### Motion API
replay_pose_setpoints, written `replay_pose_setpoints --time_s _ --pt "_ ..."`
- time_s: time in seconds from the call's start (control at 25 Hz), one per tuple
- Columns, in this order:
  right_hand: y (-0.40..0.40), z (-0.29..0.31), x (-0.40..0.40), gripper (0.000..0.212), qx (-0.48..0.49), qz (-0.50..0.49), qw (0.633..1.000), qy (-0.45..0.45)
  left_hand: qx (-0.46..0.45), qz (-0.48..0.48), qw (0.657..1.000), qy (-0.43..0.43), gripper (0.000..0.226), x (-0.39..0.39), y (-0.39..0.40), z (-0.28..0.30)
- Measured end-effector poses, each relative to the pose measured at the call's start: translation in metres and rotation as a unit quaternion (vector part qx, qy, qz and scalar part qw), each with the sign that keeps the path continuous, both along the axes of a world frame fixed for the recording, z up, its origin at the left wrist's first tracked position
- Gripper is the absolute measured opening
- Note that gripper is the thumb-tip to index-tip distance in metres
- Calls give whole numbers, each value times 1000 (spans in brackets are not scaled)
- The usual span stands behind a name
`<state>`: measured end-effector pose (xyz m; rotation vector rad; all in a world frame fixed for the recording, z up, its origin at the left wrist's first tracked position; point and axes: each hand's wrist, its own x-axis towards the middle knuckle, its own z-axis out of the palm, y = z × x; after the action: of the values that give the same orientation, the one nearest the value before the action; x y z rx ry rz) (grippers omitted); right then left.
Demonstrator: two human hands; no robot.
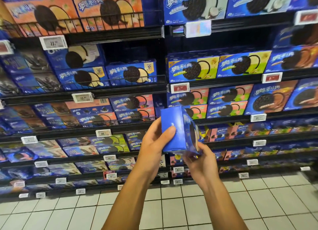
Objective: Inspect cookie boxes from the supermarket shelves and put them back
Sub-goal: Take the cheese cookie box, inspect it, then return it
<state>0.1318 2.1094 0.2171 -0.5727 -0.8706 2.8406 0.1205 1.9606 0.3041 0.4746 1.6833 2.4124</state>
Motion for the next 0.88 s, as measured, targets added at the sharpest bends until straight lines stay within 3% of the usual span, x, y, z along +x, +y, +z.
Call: replay_pose_setpoints --time_s 0.32,0.52,0.68,0.88 --pt "-5 -4 3 33 15 23 1000 -12 -19 24 999 18 56 8 3 -1" --pt "7 2 2 35 26 -63 997 21 85 53 995 -15 56 6 -20 3" --pt "14 20 7 24 19 -128 989 77 74 132 988 -20 36 0 -36 5" --pt "10 38 17 32 60 -130 983 112 66 173 981 -58 29 -9 -50 0"
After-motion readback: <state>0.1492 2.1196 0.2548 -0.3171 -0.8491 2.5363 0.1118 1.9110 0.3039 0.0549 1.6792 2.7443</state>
